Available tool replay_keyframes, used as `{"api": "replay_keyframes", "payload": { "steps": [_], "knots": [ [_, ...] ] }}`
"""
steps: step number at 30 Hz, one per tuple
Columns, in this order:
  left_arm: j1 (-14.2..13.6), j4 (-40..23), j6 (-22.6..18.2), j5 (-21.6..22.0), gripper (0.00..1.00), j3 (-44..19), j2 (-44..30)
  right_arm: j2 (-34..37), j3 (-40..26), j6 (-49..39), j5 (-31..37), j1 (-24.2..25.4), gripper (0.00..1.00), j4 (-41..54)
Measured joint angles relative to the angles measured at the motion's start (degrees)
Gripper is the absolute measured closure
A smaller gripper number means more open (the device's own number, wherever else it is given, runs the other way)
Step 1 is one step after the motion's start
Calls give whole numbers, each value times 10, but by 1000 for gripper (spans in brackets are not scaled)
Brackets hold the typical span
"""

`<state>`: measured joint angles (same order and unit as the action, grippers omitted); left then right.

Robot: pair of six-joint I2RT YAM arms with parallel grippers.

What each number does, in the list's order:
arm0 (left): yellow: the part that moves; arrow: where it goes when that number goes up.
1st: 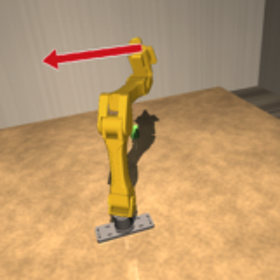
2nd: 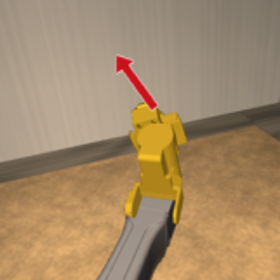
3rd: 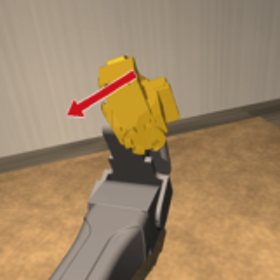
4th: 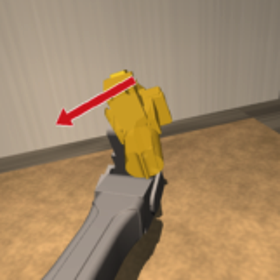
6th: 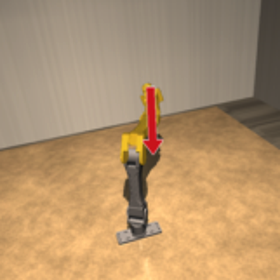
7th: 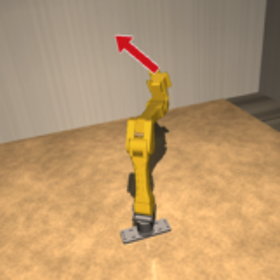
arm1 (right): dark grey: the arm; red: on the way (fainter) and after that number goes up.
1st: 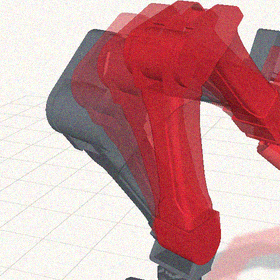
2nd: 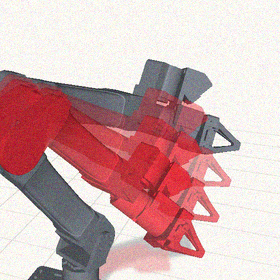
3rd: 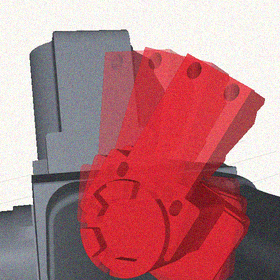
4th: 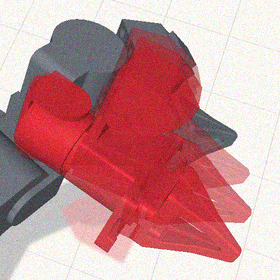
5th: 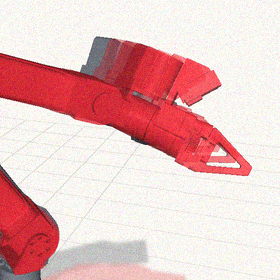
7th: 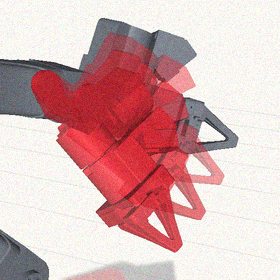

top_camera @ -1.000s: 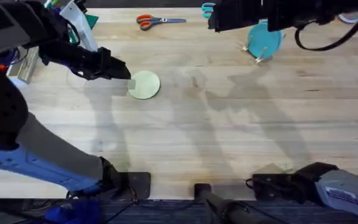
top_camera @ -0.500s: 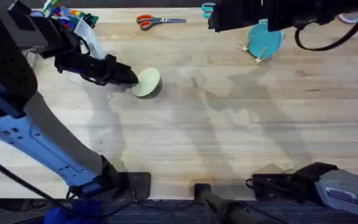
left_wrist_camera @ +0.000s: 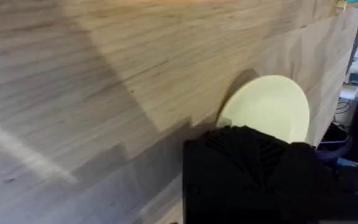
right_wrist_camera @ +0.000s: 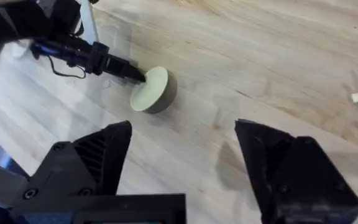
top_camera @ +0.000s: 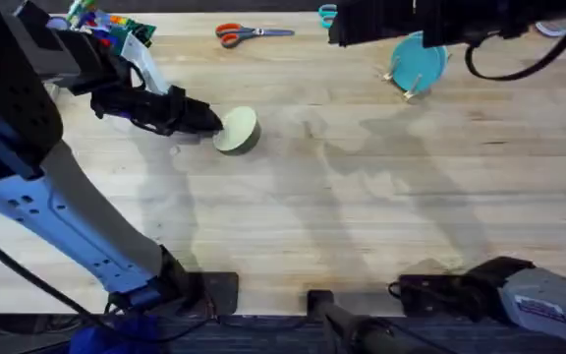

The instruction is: Pick up the plates from the table one by one and place each into a slot on the dish rack.

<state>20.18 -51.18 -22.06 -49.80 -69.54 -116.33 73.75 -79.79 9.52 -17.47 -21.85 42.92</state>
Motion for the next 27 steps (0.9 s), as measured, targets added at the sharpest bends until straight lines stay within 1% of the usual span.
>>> {"api": "replay_keyframes", "payload": {
  "steps": [4,10,14,21,27],
  "knots": [
    [0,0,0,0,958,0,0,13,0,60,-2,0,7,0],
    [0,0,0,0,958,0,0,75,0,146,-2,-7,14,0],
    [0,0,0,0,958,0,0,113,0,188,-2,-26,9,0],
    [0,2,0,0,958,0,0,165,0,221,-4,-65,9,-2],
    [0,2,0,0,959,0,0,212,0,282,-4,-90,9,-7]
  ]
}}
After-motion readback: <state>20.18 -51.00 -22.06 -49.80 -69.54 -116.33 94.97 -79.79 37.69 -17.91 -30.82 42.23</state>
